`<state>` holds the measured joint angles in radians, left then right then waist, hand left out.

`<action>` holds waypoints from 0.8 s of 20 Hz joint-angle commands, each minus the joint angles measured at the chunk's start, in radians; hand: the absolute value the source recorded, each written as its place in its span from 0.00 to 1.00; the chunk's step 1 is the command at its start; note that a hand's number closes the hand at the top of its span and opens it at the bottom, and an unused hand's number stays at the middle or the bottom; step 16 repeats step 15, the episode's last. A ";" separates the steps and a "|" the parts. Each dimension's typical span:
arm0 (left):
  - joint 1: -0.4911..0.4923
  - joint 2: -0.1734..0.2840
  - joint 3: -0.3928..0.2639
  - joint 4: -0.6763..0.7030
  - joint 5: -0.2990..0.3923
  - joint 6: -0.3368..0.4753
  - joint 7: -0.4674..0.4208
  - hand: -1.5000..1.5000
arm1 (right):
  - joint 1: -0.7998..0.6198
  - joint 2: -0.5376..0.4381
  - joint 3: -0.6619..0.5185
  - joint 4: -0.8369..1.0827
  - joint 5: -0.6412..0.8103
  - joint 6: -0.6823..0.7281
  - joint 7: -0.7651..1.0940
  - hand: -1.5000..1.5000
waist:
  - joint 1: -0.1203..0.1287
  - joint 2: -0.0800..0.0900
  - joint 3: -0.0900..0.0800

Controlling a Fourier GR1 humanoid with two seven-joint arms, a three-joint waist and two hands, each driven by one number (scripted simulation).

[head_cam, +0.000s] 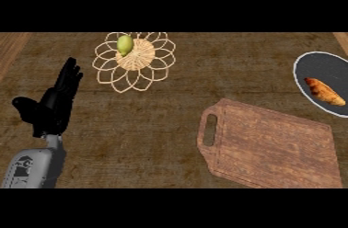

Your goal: Pick the croissant from the cutting board and place it in the pan

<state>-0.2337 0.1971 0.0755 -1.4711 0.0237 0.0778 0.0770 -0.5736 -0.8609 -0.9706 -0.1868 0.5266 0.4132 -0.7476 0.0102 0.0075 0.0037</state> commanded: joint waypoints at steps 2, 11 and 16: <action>0.062 -0.002 -0.004 -0.049 -0.003 -0.005 -0.012 0.50 | 0.103 -0.077 -0.010 -0.016 -0.055 0.200 -0.098 0.00 | -0.003 -0.005 -0.001; 0.017 0.034 0.042 -0.004 0.016 -0.022 0.017 0.50 | 0.274 -0.103 0.008 -0.106 -0.142 0.347 -0.115 0.00 | -0.037 -0.016 -0.005; 0.041 0.014 0.020 -0.020 0.000 -0.020 -0.004 0.50 | 0.292 -0.091 0.050 -0.175 -0.159 0.287 -0.075 0.00 | -0.018 -0.010 -0.004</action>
